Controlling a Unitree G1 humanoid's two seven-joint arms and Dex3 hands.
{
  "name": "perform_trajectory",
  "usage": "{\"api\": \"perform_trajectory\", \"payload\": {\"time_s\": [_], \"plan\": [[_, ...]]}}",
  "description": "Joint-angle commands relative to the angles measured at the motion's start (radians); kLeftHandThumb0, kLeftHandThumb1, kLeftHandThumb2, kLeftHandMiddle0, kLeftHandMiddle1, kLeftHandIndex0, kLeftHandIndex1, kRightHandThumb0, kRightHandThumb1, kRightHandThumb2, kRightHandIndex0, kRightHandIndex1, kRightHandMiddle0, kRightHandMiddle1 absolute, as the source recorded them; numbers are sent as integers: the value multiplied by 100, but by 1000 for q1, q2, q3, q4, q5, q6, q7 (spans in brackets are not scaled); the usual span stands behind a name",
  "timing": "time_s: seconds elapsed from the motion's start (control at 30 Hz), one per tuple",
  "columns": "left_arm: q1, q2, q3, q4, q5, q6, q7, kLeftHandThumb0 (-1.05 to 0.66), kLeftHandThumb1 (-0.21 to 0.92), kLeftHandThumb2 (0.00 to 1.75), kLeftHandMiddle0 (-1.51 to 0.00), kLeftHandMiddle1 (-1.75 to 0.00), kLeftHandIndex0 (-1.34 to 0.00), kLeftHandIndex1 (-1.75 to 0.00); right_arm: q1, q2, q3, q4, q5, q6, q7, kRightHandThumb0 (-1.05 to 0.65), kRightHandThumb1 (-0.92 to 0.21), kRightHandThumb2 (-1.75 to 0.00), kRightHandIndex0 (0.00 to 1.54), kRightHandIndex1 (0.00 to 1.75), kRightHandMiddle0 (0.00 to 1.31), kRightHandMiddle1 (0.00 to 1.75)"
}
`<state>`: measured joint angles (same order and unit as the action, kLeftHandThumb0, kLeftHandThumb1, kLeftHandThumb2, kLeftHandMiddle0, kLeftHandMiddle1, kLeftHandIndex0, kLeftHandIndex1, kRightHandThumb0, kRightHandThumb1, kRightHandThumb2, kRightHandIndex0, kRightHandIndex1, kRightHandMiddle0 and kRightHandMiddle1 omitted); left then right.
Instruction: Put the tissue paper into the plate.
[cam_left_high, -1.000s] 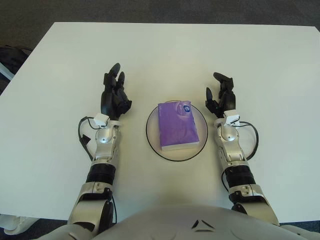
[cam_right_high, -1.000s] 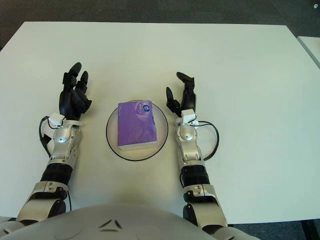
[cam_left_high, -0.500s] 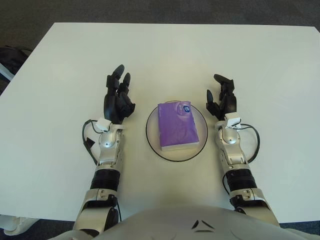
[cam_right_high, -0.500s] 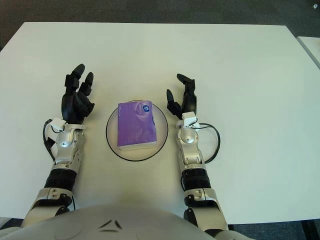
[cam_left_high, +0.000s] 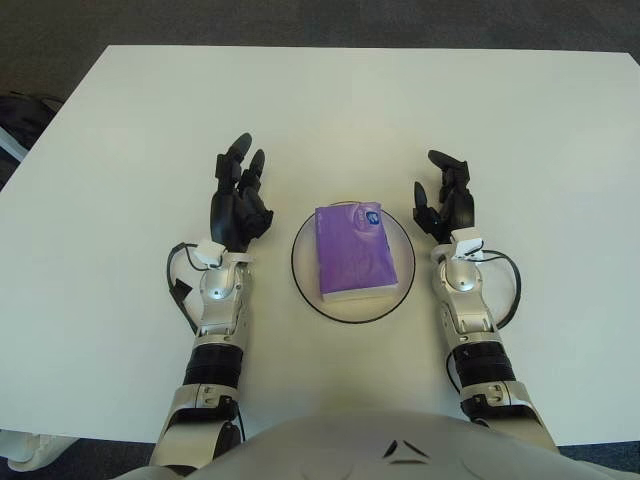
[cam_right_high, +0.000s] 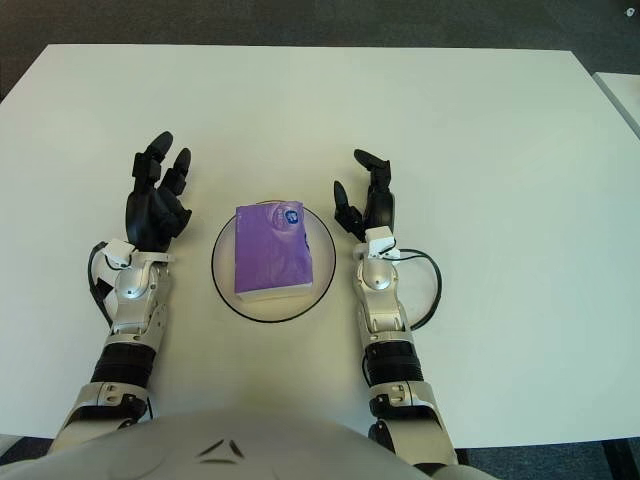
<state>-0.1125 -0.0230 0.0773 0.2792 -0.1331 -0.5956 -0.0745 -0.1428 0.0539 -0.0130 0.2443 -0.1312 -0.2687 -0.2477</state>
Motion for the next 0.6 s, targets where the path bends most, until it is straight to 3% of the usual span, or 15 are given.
{"api": "perform_trajectory", "payload": {"time_s": [0.0,0.57], "plan": [[120,-45,-6,88,-8,14,4,-65,92,87,-39,-3,0,-76,97,2,-7,66,7,104,8,-54,-92,-55,48,0,0,91],[107,-47,14,118,40,-24,36,-62,92,88,-39,-2,0,-77,97,4,-5,61,2,109,6,-55,-92,-54,48,0,0,91]]}}
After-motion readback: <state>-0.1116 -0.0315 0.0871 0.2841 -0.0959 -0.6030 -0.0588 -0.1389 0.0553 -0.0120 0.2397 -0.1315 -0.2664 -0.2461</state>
